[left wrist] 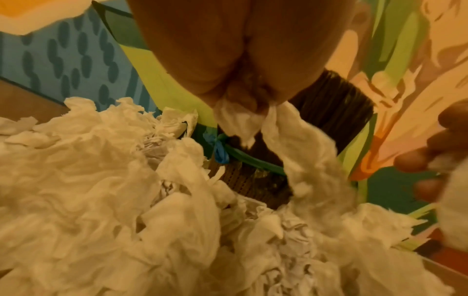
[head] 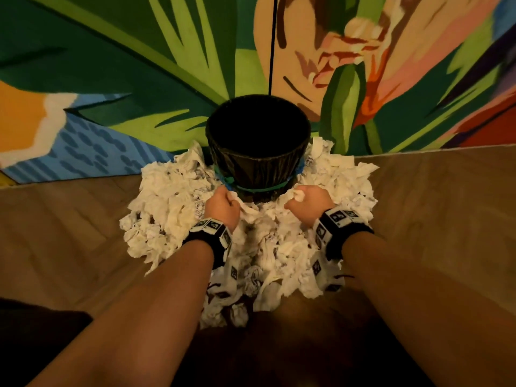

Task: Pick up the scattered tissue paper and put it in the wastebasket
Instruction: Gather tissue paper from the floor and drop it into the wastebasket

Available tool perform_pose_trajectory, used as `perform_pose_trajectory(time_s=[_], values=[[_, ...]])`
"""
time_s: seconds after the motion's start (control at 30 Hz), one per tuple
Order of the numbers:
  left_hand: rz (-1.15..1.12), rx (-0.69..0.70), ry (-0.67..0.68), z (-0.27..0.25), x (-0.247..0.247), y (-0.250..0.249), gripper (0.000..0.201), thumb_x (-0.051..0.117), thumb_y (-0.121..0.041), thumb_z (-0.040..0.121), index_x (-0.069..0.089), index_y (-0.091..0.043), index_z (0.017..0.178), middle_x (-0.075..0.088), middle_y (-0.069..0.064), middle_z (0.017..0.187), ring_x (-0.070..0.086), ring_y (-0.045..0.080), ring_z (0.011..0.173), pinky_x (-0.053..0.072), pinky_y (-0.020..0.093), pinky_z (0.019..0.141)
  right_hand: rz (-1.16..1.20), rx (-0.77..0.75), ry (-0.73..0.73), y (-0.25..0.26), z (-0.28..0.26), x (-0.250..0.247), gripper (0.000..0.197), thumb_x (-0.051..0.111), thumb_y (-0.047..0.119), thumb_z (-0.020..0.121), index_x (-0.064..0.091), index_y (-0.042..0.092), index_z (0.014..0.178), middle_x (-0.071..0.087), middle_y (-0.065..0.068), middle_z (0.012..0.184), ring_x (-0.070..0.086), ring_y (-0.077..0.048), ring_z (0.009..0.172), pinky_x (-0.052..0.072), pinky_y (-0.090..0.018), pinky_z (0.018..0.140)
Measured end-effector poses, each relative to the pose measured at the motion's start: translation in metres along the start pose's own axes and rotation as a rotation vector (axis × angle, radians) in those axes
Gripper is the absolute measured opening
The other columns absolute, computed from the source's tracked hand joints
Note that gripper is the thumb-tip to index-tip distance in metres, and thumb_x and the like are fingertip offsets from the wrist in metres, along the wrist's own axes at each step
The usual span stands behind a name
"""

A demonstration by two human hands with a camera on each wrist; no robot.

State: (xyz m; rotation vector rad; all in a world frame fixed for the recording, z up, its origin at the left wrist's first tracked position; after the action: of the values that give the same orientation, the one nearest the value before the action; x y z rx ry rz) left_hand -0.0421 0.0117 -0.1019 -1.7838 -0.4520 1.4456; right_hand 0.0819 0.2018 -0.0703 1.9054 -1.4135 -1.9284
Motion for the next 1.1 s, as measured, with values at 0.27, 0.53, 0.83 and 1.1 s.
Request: perform_pose_trajectory(time_s=[0.27, 0.53, 0.83, 1.1], values=[[-0.084, 0.164, 0.097, -0.026, -0.029, -0.059, 0.025, 0.066, -0.009, 0.087, 0.050, -0.020, 0.102, 0.058, 0.006, 0.083, 0.053, 0.020, 0.063, 0.037, 0.026, 0.050, 0.201, -0.144, -0.113, 0.037, -0.022, -0.045, 0.011, 0.060, 0.023, 0.089, 0.051, 0.028, 0.091, 0.060, -0.006, 0.084, 0.055, -0.026, 0.073, 0.041, -0.032, 0.063], [-0.104, 0.227, -0.035, 0.010, -0.081, -0.114, 0.022, 0.041, -0.007, 0.102, 0.063, -0.009, 0.103, 0.062, 0.007, 0.101, 0.059, 0.025, 0.092, 0.048, 0.032, 0.076, 0.151, -0.238, -0.112, 0.081, 0.003, -0.078, 0.044, 0.045, -0.013, 0.079, 0.040, 0.019, 0.110, 0.047, -0.018, 0.101, 0.049, -0.030, 0.083, 0.035, -0.032, 0.064], [-0.156, 0.272, -0.106, 0.083, -0.086, -0.152, 0.021, 0.050, -0.032, 0.101, 0.054, -0.014, 0.091, 0.053, -0.001, 0.074, 0.049, 0.018, 0.065, 0.036, 0.031, 0.057, 0.218, -0.346, -0.267, 0.121, 0.062, -0.102, 0.042, 0.044, -0.007, 0.078, 0.064, 0.028, 0.073, 0.062, 0.004, 0.070, 0.062, -0.022, 0.059, 0.045, -0.024, 0.052], [-0.002, 0.332, 0.004, 0.095, -0.034, -0.139, 0.025, 0.045, -0.013, 0.099, 0.051, -0.015, 0.123, 0.050, 0.013, 0.126, 0.053, 0.031, 0.111, 0.041, 0.035, 0.092, 0.169, -0.149, -0.266, 0.090, 0.094, -0.076, 0.030, 0.053, 0.008, 0.088, 0.071, 0.023, 0.107, 0.067, -0.004, 0.092, 0.059, -0.024, 0.081, 0.045, -0.031, 0.068]])
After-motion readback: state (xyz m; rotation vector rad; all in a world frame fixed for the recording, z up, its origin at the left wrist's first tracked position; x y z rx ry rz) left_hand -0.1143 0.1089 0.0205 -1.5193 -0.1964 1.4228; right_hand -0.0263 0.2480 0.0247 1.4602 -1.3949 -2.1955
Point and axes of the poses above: each hand's wrist, its own z-axis towards the middle knuckle, its own x-axis out of the palm, y = z × x, the point moved 8 cm from there along z, towards the middle knuckle
